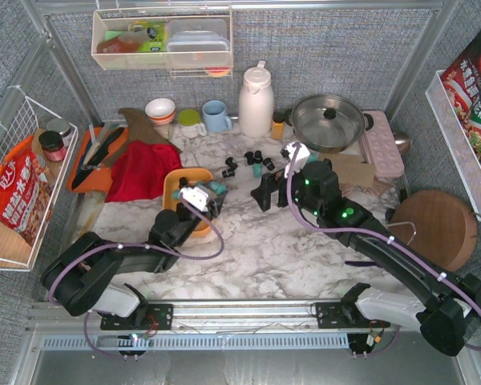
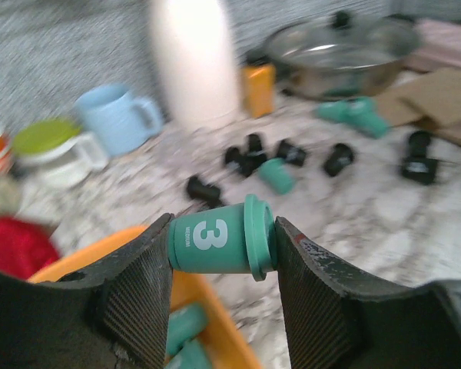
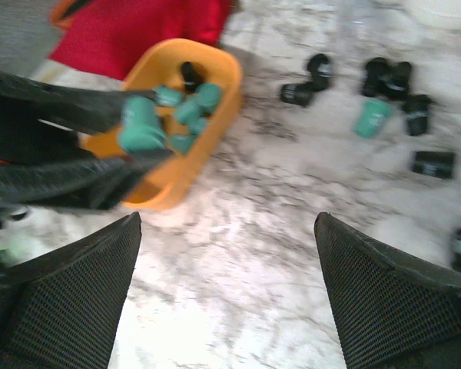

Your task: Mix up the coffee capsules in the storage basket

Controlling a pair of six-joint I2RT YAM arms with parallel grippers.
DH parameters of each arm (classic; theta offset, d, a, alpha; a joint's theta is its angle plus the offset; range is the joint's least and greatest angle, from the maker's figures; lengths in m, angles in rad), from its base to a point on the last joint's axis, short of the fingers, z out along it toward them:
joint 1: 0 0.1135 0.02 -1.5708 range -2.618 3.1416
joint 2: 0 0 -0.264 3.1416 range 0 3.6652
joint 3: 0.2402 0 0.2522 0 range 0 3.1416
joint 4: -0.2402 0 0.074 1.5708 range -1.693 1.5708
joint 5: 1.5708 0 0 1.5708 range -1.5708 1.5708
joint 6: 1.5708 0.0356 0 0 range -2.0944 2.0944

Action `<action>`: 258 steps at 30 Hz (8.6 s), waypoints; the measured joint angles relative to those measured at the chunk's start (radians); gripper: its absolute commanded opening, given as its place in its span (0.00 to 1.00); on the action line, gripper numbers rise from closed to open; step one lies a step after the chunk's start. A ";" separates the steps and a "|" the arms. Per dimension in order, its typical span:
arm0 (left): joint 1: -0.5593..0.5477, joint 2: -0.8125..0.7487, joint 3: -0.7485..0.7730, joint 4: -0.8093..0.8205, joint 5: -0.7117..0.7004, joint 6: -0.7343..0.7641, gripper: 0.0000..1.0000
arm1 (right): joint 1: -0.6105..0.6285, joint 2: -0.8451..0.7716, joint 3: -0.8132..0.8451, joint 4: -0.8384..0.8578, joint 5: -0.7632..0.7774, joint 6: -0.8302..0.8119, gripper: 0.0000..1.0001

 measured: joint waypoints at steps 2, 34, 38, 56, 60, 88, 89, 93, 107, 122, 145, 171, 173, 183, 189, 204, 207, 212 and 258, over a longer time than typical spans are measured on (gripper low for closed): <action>0.025 -0.001 0.018 -0.065 -0.106 -0.043 0.43 | 0.000 0.000 0.007 -0.041 0.056 -0.034 0.99; 0.135 -0.093 0.382 -0.813 -0.441 -0.457 0.99 | -0.121 0.983 0.503 0.124 0.257 0.028 0.55; 0.135 -0.095 0.391 -0.854 -0.422 -0.463 0.99 | -0.140 1.031 0.557 0.104 0.260 0.034 0.52; 0.135 -0.087 0.395 -0.866 -0.312 -0.461 0.99 | -0.176 1.128 0.730 -0.073 0.196 0.095 0.42; 0.135 -0.083 0.393 -0.856 -0.299 -0.456 0.99 | -0.178 1.140 0.742 -0.108 0.193 0.115 0.42; 0.134 -0.093 0.352 -0.744 -0.082 -0.429 0.99 | -0.142 0.544 0.298 -0.018 0.089 0.109 0.09; 0.133 -0.093 0.343 -0.727 -0.048 -0.425 0.99 | -0.135 0.505 0.267 -0.011 0.089 0.109 0.09; 0.123 -0.089 0.331 -0.679 0.055 -0.409 0.99 | -0.102 0.376 0.174 0.003 0.068 0.110 0.09; -0.006 -0.085 0.149 -0.458 0.194 -0.152 0.99 | -0.044 0.092 -0.066 0.102 -0.043 0.140 0.09; -0.093 -0.081 0.069 -0.263 0.268 0.115 0.99 | -0.016 0.051 -0.136 0.196 -0.190 0.151 0.09; -0.174 -0.144 0.023 -0.219 0.212 0.295 0.99 | 0.072 0.115 -0.063 0.185 -0.225 0.174 0.10; -0.195 -0.145 -0.008 -0.166 0.210 0.373 0.48 | 0.105 0.171 -0.048 0.192 -0.280 0.227 0.21; -0.196 -0.145 -0.008 -0.166 0.215 0.373 0.47 | 0.105 0.167 -0.047 0.185 -0.280 0.224 0.32; -0.189 -0.150 0.010 -0.155 0.060 0.304 0.47 | 0.102 0.100 0.012 0.061 -0.130 0.151 0.52; -0.087 -0.121 0.089 -0.216 -0.146 0.119 0.44 | 0.029 0.111 0.028 0.005 0.147 0.062 0.54; 0.235 0.105 0.284 -0.626 -0.184 -0.394 0.55 | -0.476 0.692 0.305 0.045 0.137 -0.027 0.49; 0.241 0.129 0.317 -0.676 -0.152 -0.440 0.64 | -0.519 0.785 0.386 0.031 0.084 -0.034 0.48; 0.248 0.156 0.349 -0.739 -0.135 -0.501 0.79 | -0.553 0.907 0.550 -0.074 0.017 -0.026 0.48; 0.253 0.076 0.349 -0.771 -0.108 -0.581 0.94 | -0.485 1.076 0.694 -0.218 0.152 0.200 0.37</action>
